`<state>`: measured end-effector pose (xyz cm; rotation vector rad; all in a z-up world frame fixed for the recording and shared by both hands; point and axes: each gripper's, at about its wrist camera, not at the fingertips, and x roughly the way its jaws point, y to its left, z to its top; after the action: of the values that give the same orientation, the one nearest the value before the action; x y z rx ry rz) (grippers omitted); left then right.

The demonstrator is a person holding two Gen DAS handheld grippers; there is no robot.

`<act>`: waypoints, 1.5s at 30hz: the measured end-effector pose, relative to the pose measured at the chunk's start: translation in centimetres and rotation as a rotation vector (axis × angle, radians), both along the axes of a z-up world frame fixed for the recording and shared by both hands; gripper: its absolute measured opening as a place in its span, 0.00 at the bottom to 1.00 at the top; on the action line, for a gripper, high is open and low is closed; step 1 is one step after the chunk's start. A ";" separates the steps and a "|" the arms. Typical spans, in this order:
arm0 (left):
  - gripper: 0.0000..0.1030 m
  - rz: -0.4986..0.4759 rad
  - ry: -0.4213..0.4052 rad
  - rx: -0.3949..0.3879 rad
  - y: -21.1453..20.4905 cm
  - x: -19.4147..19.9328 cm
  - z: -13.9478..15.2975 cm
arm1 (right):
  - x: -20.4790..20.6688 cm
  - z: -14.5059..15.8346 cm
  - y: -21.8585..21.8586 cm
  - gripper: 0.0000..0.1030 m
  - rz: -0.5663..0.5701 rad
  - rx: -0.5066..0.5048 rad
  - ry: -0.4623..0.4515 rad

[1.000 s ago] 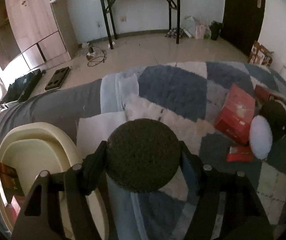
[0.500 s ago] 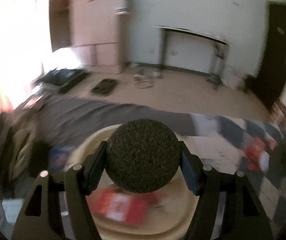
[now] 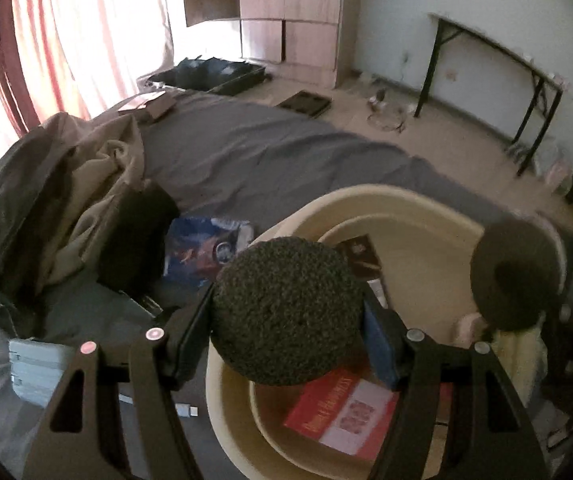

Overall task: Organize rigid objects
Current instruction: 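Grasp the black-and-white sponge with right tool and drop it into the basin, then move both tools back over the quilt toward the white ball and red box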

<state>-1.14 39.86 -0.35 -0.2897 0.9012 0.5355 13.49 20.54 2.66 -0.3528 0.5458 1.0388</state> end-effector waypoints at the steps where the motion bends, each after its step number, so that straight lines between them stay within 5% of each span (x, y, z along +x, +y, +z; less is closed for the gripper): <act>1: 0.67 -0.002 0.000 -0.008 0.0 0.2 -0.3 | 0.5 -0.3 0.4 0.61 0.001 0.004 0.002; 12: 0.67 -0.047 0.044 -0.023 -0.7 1.5 -0.8 | 4.6 -5.9 6.0 0.61 -0.003 -0.099 0.070; 15: 0.81 -0.023 0.051 -0.011 -0.6 1.7 -0.7 | 4.8 -6.2 6.5 0.64 -0.013 -0.115 0.077; 18: 0.96 0.003 0.017 -0.021 -0.2 1.5 -0.3 | 4.4 -5.7 6.3 0.79 -0.013 -0.119 0.070; 20: 1.00 0.020 -0.041 -0.034 -0.1 0.7 1.1 | 4.0 -5.0 5.5 1.00 -0.011 -0.085 0.075; 22: 1.00 0.029 -0.094 -0.012 -0.7 -0.2 2.7 | 3.6 -4.1 4.3 1.00 -0.009 -0.039 0.086; 28: 1.00 -0.079 -0.289 -0.008 -4.2 -1.2 7.4 | 2.6 -0.3 -6.6 1.00 -0.140 0.131 0.079; 31: 1.00 -0.242 -0.382 -0.120 -7.7 1.4 7.9 | 2.1 1.5 -15.2 1.00 -0.281 0.165 0.015; 33: 1.00 -0.345 -0.339 -0.137 -11.0 3.4 7.7 | 1.8 2.0 -21.1 1.00 -0.407 0.155 -0.017; 37: 1.00 -0.543 -0.223 0.019 -20.6 6.9 6.8 | 1.6 0.5 -30.6 1.00 -0.625 0.087 -0.017; 42: 1.00 -0.700 -0.169 -0.029 -28.8 9.0 5.5 | 2.7 -2.9 -38.2 1.00 -0.773 0.178 0.084; 45: 1.00 -0.862 -0.134 0.030 -33.8 8.6 4.5 | 4.7 -4.6 -40.0 1.00 -0.806 0.210 0.189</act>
<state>7.47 6.06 4.10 0.1031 0.7967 -0.2661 18.18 -19.48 -1.98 0.1584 0.6620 0.3384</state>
